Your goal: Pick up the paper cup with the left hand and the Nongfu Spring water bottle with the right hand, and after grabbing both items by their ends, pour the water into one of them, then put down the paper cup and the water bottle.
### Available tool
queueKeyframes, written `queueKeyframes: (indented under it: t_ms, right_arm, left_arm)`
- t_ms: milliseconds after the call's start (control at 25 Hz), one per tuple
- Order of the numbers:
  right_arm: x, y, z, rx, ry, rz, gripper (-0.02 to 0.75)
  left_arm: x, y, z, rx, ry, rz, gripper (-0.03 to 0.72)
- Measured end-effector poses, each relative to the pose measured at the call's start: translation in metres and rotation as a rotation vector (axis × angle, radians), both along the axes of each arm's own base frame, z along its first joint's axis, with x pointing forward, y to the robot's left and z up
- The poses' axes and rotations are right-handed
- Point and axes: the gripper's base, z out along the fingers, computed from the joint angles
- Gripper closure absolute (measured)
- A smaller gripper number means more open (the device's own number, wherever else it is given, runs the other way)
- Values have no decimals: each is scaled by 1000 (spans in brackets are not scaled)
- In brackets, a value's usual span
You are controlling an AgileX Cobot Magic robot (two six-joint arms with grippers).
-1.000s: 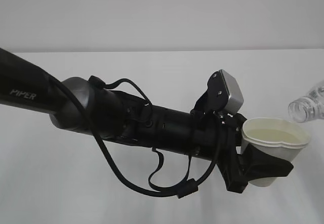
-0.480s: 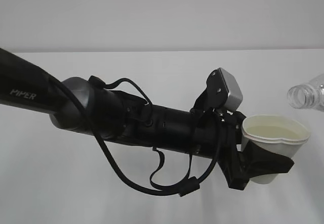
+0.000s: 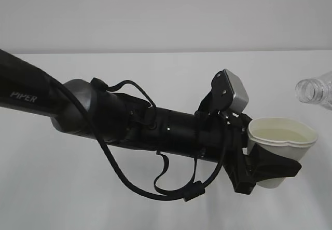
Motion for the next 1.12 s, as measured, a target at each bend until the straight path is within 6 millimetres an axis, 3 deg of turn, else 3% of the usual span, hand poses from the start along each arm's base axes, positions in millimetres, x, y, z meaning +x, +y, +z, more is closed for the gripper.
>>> queueKeyframes:
  t_ms: [1120]
  right_arm:
    - [2, -3, -2, 174, -2, -113, 336]
  left_arm:
    - [0, 0, 1, -7, 3, -1, 279]
